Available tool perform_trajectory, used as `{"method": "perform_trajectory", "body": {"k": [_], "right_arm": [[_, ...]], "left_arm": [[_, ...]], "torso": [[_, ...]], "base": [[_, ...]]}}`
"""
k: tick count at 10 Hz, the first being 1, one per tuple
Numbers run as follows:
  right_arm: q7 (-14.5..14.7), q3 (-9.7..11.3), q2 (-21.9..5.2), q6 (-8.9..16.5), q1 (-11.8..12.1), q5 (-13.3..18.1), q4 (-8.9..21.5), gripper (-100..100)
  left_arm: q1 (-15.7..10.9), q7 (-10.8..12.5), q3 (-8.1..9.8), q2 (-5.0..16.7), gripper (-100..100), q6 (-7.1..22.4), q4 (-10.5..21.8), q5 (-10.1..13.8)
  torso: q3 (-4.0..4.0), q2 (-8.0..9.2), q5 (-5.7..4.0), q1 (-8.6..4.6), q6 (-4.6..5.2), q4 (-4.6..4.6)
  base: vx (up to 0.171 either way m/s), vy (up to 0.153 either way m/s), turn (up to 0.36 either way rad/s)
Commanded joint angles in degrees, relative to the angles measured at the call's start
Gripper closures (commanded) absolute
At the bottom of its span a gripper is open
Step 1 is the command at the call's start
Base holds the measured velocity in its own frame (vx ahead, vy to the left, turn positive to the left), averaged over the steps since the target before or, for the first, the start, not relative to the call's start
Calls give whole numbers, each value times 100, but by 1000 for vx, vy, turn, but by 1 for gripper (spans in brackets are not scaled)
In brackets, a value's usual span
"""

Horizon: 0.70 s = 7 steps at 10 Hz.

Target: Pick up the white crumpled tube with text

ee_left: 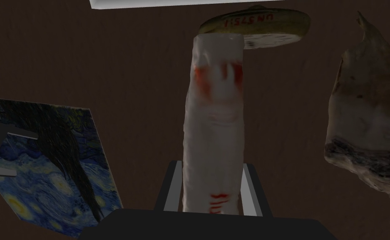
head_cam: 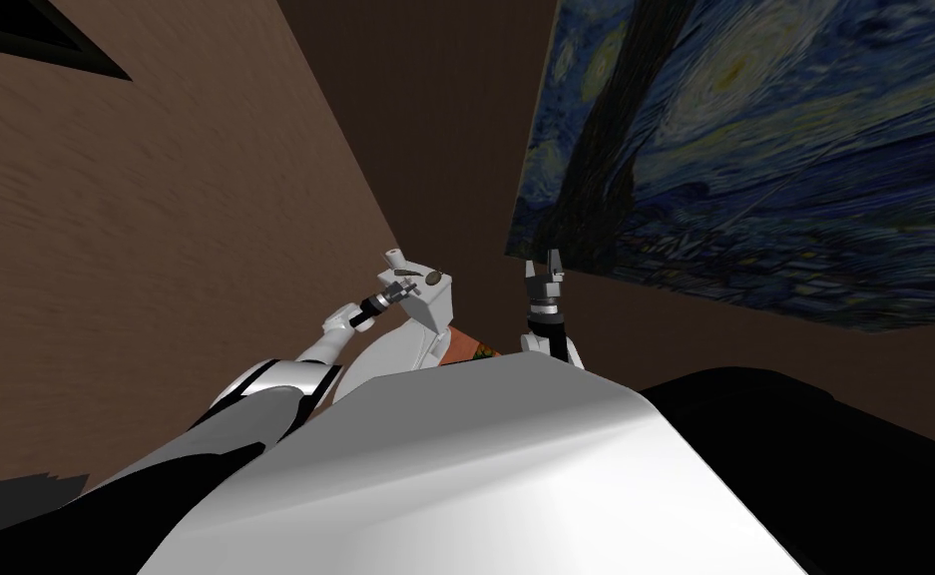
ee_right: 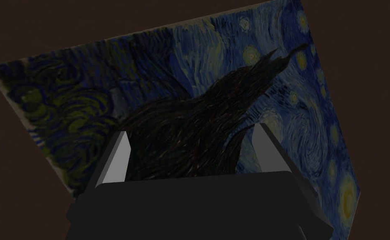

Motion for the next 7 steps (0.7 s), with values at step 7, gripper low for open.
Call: {"method": "perform_trajectory", "body": {"k": [7], "right_arm": [[0, 0, 0, 0, 0, 0, 0, 0]], "left_arm": [[222, 603, 46, 51, 100, 660, -1188, -365]], "torso": [[4, 3, -2, -1, 2, 5]], "base": [[-3, -3, 14]]}}
